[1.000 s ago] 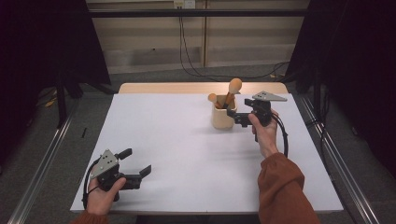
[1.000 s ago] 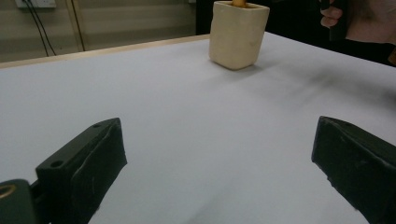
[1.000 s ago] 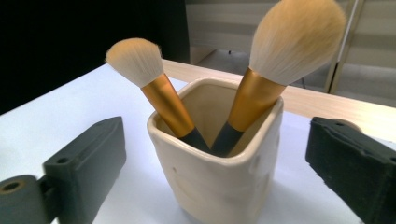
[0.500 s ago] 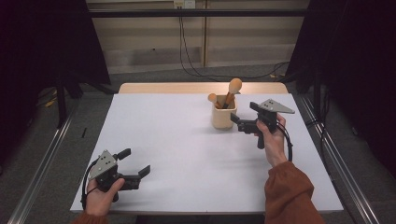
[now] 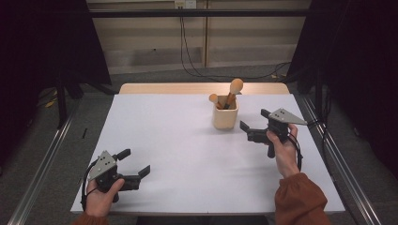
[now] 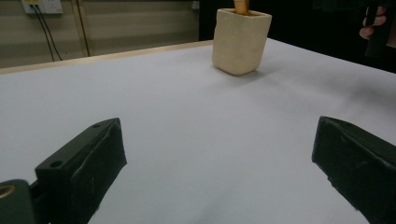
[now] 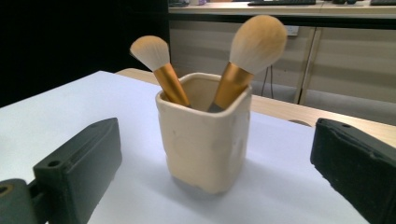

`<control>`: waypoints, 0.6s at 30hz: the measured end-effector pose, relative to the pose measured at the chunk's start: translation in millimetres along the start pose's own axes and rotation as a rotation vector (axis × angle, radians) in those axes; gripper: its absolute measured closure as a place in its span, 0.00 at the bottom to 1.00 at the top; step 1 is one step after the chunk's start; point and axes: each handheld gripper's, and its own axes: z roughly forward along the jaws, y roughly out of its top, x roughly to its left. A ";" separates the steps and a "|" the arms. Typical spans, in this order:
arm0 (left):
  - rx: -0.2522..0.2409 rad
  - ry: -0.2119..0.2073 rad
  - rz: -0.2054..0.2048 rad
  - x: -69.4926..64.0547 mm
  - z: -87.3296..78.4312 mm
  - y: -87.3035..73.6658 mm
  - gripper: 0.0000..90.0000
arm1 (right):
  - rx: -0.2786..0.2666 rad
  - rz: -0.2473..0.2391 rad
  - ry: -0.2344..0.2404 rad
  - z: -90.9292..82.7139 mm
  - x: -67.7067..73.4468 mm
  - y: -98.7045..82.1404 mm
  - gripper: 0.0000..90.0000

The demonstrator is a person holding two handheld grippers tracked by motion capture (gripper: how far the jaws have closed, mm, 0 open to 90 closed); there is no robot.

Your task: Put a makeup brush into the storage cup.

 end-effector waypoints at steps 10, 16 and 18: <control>-0.010 0.010 -0.012 0.4 0.0 0.6 0.03 | 0.006 -0.020 -0.013 -24.8 1.5 -3.0 0.01; -0.014 0.013 -0.014 0.7 -0.5 0.5 0.03 | 0.016 -0.020 -0.023 -40.3 2.9 -10.5 0.00; -0.017 0.010 -0.013 0.2 -0.7 0.5 0.03 | 0.020 -0.012 -0.023 -45.3 2.6 -13.9 0.00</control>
